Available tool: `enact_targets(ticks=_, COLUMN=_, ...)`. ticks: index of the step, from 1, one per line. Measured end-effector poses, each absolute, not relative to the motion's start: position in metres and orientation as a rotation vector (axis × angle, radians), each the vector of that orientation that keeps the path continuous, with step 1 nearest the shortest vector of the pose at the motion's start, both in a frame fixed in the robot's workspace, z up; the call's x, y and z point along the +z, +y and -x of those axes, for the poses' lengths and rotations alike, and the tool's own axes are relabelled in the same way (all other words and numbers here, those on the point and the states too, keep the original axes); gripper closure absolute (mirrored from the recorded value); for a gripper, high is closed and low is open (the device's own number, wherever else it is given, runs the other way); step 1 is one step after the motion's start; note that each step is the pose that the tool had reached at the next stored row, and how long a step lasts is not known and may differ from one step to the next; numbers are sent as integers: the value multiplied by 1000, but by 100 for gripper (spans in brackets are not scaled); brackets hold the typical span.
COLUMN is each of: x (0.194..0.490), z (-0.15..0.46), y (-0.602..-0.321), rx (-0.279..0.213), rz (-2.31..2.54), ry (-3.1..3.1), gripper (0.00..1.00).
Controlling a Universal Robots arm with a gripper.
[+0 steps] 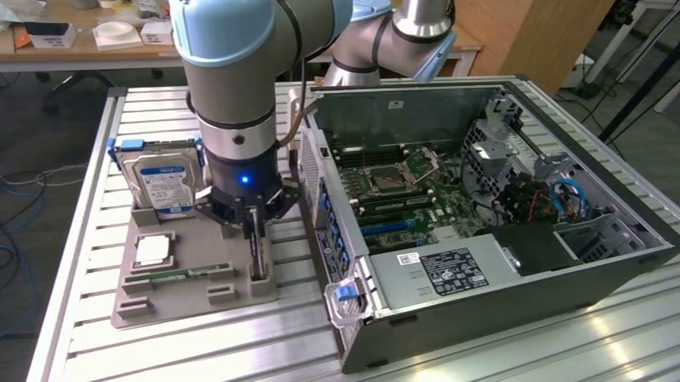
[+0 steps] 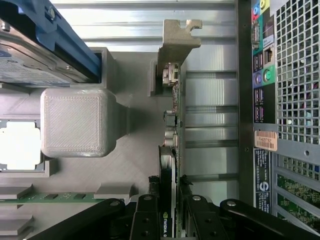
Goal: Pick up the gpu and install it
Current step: 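Pick up the gpu and move the gpu toward the slot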
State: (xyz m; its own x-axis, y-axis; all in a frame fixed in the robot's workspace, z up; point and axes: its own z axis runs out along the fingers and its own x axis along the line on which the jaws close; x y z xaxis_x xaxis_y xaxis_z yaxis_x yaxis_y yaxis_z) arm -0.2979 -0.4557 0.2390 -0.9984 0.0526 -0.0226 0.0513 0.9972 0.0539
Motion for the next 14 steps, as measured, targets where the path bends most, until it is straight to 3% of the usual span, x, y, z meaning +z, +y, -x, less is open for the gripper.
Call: enact_targets(ticks=14, x=255, z=298, y=-456, rx=83, rz=-81, ry=3115, gripper=74)
